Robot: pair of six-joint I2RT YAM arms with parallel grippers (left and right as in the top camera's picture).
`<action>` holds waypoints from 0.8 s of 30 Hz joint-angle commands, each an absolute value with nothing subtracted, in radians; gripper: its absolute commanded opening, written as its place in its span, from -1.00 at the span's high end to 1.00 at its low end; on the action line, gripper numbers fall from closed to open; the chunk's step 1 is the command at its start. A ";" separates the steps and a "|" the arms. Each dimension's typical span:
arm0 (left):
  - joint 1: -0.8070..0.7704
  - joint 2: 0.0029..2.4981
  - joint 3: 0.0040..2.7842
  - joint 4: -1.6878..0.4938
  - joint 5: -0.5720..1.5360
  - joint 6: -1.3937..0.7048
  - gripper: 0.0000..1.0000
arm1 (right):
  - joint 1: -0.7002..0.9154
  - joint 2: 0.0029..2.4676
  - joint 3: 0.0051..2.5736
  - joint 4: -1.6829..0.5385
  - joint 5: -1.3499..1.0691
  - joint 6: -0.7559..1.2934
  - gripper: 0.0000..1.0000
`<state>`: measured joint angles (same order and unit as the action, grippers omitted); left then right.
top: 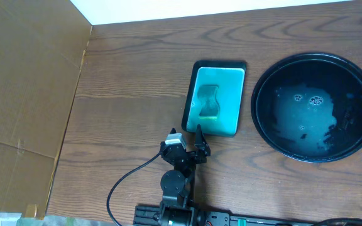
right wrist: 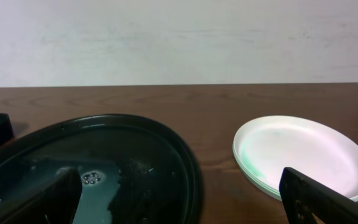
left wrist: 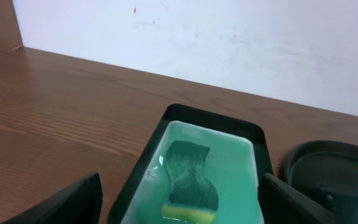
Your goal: Clean dirty plates on tray and stack at the side
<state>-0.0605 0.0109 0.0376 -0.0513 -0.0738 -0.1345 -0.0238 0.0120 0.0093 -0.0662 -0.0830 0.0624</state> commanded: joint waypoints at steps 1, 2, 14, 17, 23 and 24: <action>-0.056 0.001 0.004 -0.065 -0.097 -0.117 -0.61 | -0.017 0.005 0.005 -0.067 -0.091 0.047 -0.98; -0.056 0.001 0.004 -0.065 -0.097 -0.102 -0.61 | -0.017 0.005 0.005 -0.067 -0.091 0.047 -0.99; -0.056 0.001 0.004 -0.064 -0.093 -0.091 -0.61 | -0.017 0.005 0.005 -0.067 -0.091 0.047 -0.99; -0.056 0.005 0.004 -0.064 -0.093 -0.091 -0.61 | -0.017 0.005 0.005 -0.067 -0.091 0.047 -0.99; -0.056 0.005 0.004 -0.064 -0.093 -0.091 -0.61 | -0.017 0.005 0.005 -0.067 -0.091 0.047 -0.99; -0.056 0.005 0.004 -0.064 -0.094 -0.091 -0.61 | -0.017 0.005 0.005 -0.067 -0.091 0.047 -0.99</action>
<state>-0.0605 0.0113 0.0376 -0.0513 -0.0776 -0.1040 -0.0238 0.0120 0.0093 -0.0662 -0.0826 0.0624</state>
